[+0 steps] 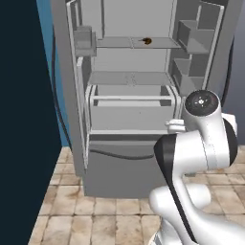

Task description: Pick up both bananas from the fridge and place them inside the tupperware on the counter.

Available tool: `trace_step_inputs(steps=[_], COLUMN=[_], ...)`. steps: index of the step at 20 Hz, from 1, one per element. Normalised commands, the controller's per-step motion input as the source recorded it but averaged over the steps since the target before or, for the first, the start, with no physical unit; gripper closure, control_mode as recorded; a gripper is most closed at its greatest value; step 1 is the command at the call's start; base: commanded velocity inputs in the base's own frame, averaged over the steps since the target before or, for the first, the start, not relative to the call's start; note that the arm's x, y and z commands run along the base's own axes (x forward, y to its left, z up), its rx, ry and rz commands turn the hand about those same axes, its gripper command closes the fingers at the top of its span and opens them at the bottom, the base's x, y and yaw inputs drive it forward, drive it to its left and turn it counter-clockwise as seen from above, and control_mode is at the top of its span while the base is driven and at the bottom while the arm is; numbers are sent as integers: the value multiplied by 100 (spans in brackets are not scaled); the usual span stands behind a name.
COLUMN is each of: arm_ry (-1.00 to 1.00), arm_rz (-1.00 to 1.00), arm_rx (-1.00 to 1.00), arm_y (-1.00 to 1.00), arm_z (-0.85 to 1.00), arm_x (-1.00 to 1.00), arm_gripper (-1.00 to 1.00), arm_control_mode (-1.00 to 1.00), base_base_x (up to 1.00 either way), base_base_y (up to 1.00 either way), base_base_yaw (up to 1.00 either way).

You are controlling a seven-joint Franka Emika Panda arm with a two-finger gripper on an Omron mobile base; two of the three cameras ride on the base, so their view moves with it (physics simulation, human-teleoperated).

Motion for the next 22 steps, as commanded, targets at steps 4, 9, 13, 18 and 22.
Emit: trace_step_inputs(steps=[4, 9, 13, 18, 22], arm_ry=[0, 0, 0, 0, 0], arm_rz=[0, 0, 0, 0, 0], arm_rx=[0, 0, 0, 0, 0], arm_y=[0, 0, 0, 0, 0], arm_z=[0, 0, 0, 0, 0], arm_x=[0, 0, 0, 0, 0], arm_gripper=[-100, -100, -100, -100, -100], arm_control_mode=[100, 100, 100, 100, 100], base_base_x=[29, 39, 49, 56, 55], base_base_y=[57, 25, 14, 23, 19], base_base_yaw=[-28, -11, -3, 0, 0])
